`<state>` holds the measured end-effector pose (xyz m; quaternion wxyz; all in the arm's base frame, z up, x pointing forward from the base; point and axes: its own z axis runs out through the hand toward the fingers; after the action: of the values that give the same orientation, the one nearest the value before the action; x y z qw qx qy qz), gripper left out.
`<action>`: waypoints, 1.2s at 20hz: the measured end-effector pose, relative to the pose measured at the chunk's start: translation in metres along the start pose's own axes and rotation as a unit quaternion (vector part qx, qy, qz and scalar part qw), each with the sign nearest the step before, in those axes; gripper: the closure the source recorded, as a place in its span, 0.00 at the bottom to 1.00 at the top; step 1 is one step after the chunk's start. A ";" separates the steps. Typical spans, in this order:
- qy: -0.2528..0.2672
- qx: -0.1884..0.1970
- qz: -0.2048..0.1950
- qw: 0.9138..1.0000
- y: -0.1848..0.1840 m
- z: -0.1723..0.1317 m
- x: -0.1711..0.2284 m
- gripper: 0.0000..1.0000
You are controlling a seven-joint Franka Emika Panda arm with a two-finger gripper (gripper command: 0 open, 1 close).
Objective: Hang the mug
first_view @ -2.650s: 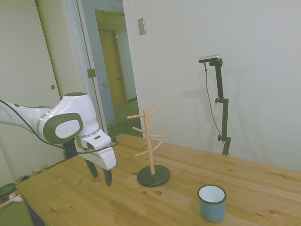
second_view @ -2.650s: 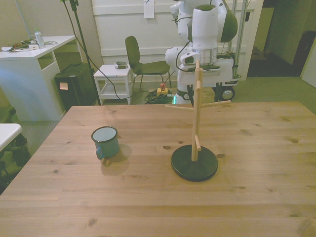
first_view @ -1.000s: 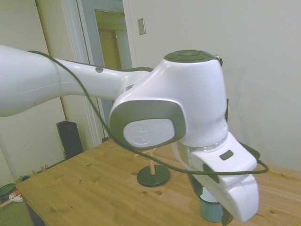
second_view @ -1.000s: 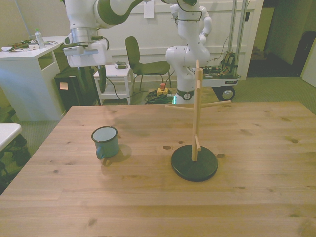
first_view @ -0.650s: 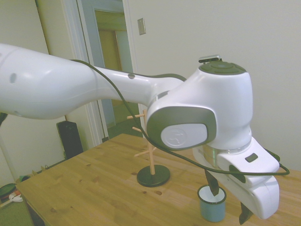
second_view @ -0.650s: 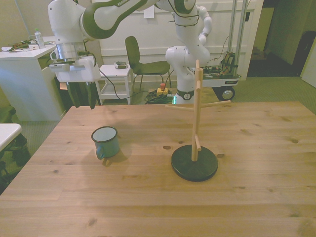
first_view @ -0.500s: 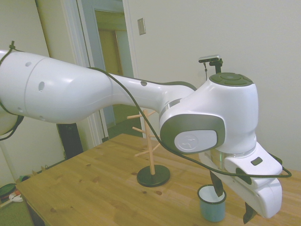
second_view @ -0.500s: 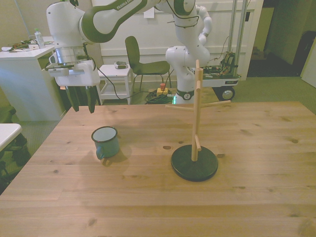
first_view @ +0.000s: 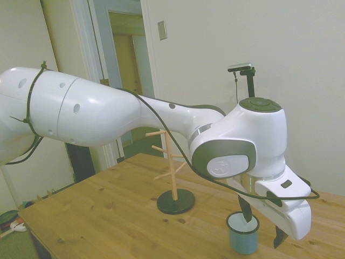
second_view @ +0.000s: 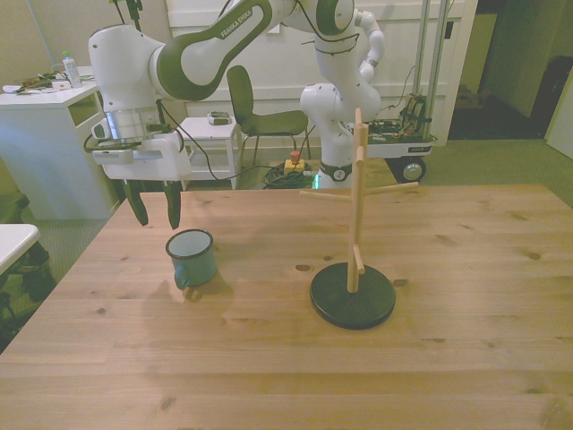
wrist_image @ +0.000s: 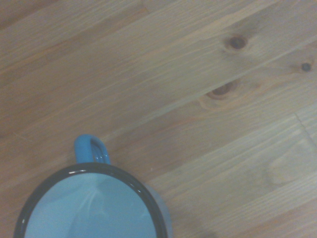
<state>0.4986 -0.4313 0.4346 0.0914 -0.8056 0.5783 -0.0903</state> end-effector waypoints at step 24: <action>-0.009 -0.028 -0.011 1.000 -0.031 0.076 -0.039 1.00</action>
<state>0.5338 -0.3810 0.3669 0.0733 -0.8146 0.5713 -0.0681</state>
